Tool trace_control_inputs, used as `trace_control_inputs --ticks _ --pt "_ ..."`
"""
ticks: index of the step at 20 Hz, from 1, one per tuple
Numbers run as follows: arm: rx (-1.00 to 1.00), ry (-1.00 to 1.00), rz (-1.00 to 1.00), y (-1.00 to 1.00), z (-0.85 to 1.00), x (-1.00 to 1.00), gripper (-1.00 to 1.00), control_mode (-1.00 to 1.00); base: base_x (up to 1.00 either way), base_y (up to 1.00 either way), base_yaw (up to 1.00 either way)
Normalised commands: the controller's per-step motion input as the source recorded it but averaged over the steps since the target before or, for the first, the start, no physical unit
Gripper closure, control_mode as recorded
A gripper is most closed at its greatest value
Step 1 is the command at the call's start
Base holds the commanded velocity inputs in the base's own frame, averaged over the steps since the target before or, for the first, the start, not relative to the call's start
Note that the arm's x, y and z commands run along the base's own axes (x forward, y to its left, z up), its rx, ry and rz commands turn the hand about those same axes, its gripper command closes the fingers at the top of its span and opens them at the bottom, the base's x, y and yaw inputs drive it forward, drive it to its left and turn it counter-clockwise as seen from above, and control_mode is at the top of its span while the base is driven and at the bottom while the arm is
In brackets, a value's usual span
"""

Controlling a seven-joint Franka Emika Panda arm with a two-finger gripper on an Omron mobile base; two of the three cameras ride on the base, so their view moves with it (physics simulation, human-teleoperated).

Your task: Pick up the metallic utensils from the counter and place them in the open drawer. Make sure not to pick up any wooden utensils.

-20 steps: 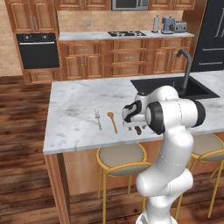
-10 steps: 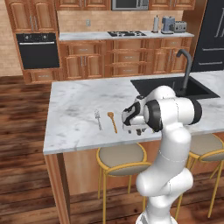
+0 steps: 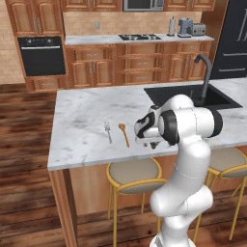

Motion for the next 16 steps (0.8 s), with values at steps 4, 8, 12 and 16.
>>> trace_control_inputs --ticks 4,8,12,16 --pt "0.00 0.01 0.00 0.00 0.00 0.00 1.00 -1.00 0.00 0.00 0.00" --pt "0.00 0.00 0.00 -0.01 0.02 0.00 1.00 -1.00 0.00 0.00 0.00" --pt "0.00 0.00 0.00 -0.01 0.56 -0.11 1.00 -1.00 0.00 0.00 0.00" --pt "0.01 0.00 0.00 0.00 1.00 -0.26 1.00 -1.00 0.00 0.00 0.00"
